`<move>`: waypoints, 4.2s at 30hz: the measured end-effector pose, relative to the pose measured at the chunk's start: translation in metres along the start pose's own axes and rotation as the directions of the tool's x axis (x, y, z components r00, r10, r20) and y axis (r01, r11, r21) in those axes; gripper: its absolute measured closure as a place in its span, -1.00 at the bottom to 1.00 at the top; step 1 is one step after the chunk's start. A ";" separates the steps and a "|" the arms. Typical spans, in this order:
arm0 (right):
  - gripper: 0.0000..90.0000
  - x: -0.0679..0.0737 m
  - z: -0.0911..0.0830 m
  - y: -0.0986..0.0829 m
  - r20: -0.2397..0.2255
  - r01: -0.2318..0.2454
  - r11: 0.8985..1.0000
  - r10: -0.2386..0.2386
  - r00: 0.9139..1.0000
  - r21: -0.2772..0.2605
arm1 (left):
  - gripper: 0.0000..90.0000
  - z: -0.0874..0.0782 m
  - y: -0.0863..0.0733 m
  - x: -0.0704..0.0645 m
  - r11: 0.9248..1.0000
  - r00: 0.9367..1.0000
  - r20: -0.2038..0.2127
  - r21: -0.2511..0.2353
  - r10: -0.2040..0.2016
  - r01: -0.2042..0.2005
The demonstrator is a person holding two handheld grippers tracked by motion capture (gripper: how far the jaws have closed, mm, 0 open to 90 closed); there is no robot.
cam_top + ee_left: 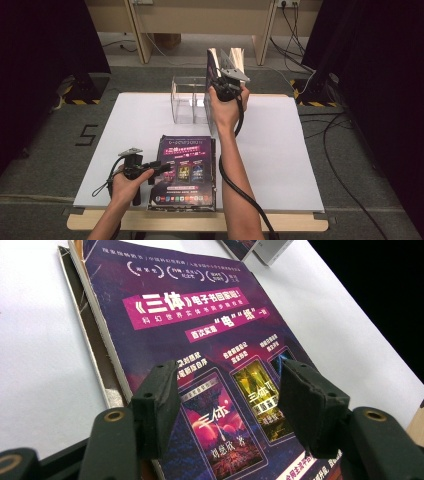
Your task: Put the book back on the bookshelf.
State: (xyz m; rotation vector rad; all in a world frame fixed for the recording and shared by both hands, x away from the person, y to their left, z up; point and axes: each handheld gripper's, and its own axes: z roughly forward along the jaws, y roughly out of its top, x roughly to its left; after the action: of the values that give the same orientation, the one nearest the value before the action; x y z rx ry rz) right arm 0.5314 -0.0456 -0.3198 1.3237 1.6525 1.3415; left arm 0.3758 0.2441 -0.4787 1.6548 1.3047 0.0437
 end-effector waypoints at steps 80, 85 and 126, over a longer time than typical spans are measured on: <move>0.52 0.002 -0.008 -0.032 0.146 0.006 0.998 -0.016 0.989 0.070 | -0.10 0.007 -0.003 -0.002 1.000 1.000 0.000 0.020 0.005 -0.005; 0.48 -0.001 -0.010 -0.037 0.142 -0.002 0.998 -0.008 0.990 0.068 | -0.10 0.007 -0.003 -0.001 1.000 1.000 -0.002 0.014 0.001 -0.001; 0.34 -0.030 -0.053 -0.068 -0.076 0.063 0.975 -0.047 0.996 0.213 | -0.10 0.006 -0.002 -0.001 1.000 1.000 -0.020 0.015 -0.001 0.001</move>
State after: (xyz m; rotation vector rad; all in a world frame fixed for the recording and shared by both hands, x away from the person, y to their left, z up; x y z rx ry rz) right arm 0.4718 -0.0898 -0.3724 1.3537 1.9134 1.2167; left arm 0.3769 0.2393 -0.4824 1.6702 1.3237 0.0499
